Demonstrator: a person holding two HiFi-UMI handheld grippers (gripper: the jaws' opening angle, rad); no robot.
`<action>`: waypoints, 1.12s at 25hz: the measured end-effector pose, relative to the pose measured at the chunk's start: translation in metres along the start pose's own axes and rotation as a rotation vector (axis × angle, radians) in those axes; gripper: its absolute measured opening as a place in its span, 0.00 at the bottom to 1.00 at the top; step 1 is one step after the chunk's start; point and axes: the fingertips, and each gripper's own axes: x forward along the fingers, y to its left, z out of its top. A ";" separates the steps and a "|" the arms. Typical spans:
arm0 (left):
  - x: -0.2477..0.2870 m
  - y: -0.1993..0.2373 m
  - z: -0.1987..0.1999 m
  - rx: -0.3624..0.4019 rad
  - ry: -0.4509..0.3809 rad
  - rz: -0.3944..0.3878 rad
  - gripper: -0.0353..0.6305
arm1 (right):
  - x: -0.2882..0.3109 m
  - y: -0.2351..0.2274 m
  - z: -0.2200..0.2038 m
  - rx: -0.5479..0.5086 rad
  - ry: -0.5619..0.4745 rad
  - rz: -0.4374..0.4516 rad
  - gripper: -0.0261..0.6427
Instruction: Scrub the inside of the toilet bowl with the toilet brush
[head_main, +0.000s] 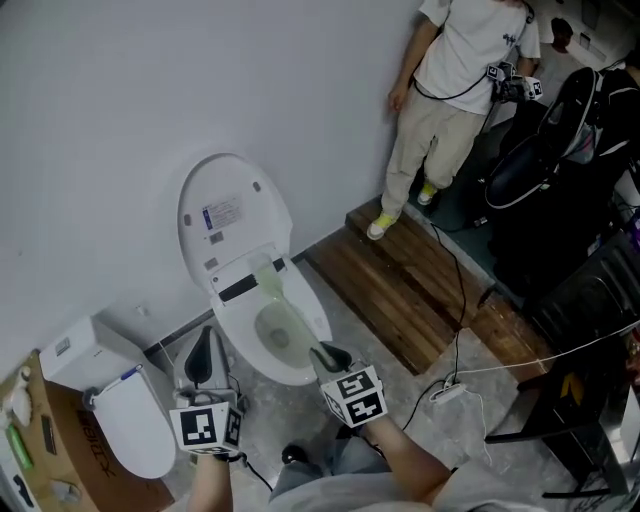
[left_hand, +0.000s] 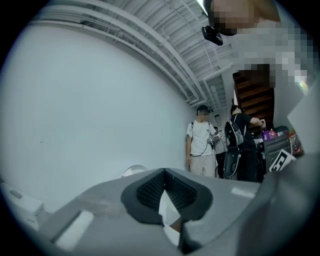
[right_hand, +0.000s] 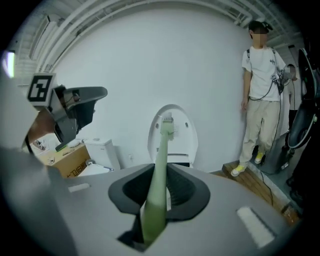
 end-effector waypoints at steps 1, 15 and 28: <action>-0.001 0.000 0.003 -0.002 -0.004 -0.002 0.06 | -0.004 0.002 0.006 -0.008 -0.018 -0.006 0.15; -0.033 -0.004 0.042 0.015 -0.053 -0.030 0.06 | -0.069 0.021 0.068 -0.068 -0.245 -0.078 0.15; -0.078 -0.011 0.063 0.035 -0.077 -0.060 0.06 | -0.132 0.043 0.107 -0.094 -0.431 -0.164 0.15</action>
